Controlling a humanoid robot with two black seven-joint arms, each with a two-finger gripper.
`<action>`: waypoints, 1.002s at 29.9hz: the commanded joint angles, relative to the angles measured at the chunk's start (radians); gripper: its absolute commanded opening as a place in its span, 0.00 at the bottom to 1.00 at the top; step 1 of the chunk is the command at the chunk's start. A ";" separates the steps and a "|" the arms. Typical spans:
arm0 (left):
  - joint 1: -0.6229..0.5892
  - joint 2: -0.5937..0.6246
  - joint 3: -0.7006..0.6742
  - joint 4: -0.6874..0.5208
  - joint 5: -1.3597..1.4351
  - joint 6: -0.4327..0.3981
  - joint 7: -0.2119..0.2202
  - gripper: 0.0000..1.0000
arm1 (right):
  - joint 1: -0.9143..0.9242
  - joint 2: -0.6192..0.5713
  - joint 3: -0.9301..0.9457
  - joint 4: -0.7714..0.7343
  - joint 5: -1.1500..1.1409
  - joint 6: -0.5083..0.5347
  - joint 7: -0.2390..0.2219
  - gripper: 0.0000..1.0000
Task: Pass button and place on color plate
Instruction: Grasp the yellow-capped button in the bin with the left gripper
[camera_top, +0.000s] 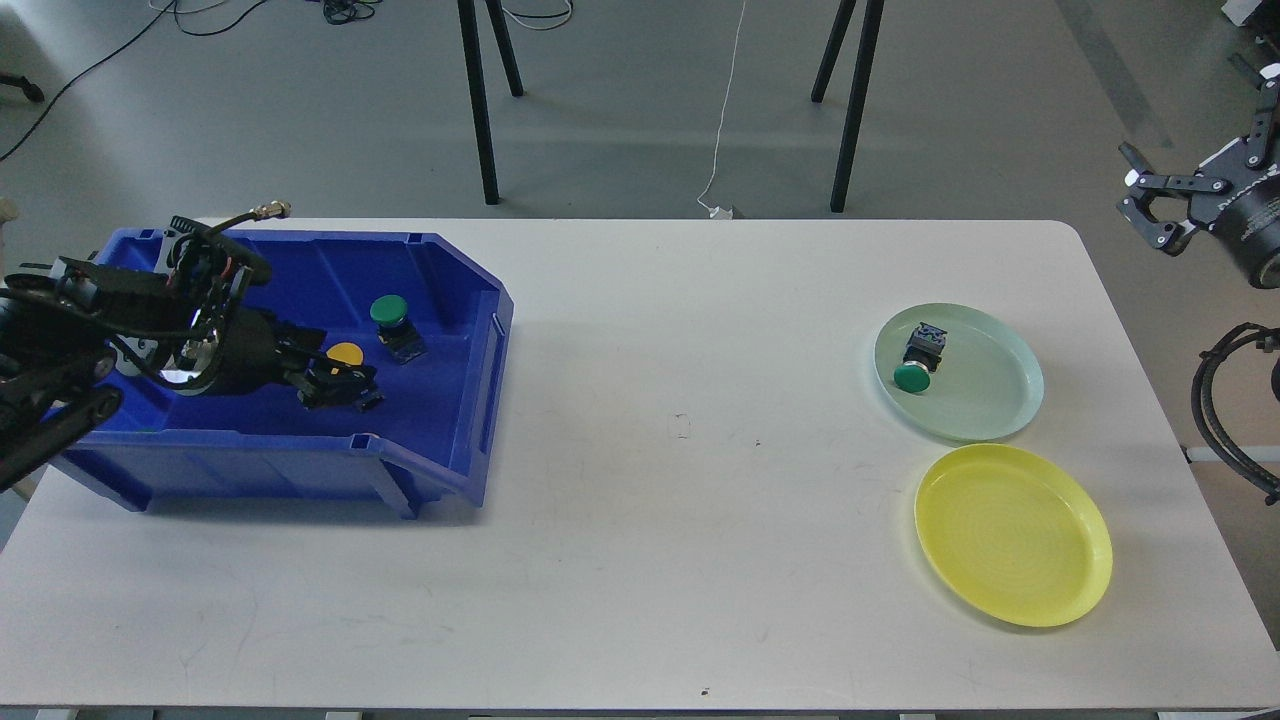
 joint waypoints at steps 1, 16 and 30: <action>0.000 -0.009 0.001 0.002 0.000 0.000 -0.002 0.71 | 0.000 0.000 0.000 -0.002 0.000 0.000 0.000 0.95; -0.005 -0.050 0.002 0.058 -0.002 0.000 -0.002 0.49 | 0.000 0.000 0.000 -0.002 0.000 -0.002 0.000 0.95; -0.057 -0.014 -0.001 -0.012 -0.008 -0.014 -0.008 0.30 | -0.006 0.000 0.000 -0.002 0.000 0.000 0.000 0.95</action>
